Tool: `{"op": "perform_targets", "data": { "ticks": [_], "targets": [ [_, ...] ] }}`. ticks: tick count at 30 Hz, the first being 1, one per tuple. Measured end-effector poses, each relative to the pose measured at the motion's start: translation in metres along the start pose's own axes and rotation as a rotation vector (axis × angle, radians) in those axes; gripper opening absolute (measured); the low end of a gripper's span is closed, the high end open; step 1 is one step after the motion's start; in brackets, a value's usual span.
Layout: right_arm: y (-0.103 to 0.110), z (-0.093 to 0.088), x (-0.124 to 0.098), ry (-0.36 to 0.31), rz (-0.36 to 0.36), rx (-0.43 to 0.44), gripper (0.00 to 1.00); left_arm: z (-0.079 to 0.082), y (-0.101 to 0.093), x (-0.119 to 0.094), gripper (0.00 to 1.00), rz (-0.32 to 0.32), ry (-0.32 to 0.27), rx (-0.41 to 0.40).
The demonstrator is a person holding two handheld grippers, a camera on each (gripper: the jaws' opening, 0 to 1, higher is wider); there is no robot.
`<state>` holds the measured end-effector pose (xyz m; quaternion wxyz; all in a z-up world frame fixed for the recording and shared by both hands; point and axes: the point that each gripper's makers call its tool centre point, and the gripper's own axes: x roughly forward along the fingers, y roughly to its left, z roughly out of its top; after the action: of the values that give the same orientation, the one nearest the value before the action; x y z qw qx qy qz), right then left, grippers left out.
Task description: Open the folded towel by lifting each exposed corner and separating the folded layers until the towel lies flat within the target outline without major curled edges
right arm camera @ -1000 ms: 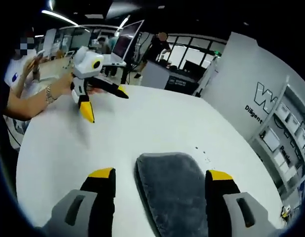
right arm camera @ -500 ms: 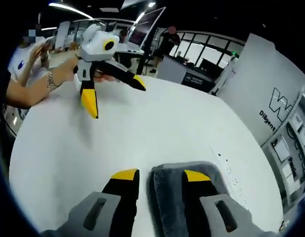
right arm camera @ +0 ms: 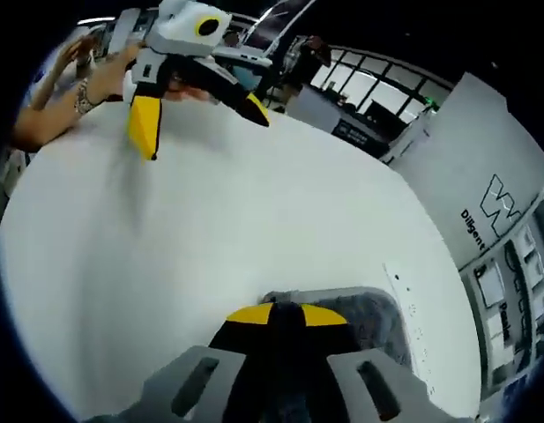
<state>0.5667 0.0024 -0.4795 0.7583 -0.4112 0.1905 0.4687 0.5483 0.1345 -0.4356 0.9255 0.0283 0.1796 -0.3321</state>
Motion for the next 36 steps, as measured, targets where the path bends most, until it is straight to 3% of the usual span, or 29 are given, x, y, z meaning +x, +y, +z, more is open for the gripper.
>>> {"op": "perform_targets", "data": {
  "ticks": [6, 18, 31, 36],
  "targets": [
    [-0.004, 0.003, -0.007, -0.035, -0.005, 0.013, 0.01, -0.001, 0.000, 0.001, 0.99, 0.000, 0.003, -0.001],
    [-0.032, 0.001, -0.041, -0.098, -0.089, 0.119, 0.01, 0.001, 0.000, -0.001, 0.99, 0.001, -0.003, -0.005],
    [-0.077, -0.040, -0.097, -0.034, -0.280, 0.148, 0.01, -0.001, 0.000, 0.001, 0.99, 0.000, 0.003, -0.003],
    [-0.096, -0.063, -0.127, 0.041, -0.393, 0.118, 0.01, -0.002, 0.000, 0.002, 0.99, 0.001, 0.007, 0.000]
  ]
}}
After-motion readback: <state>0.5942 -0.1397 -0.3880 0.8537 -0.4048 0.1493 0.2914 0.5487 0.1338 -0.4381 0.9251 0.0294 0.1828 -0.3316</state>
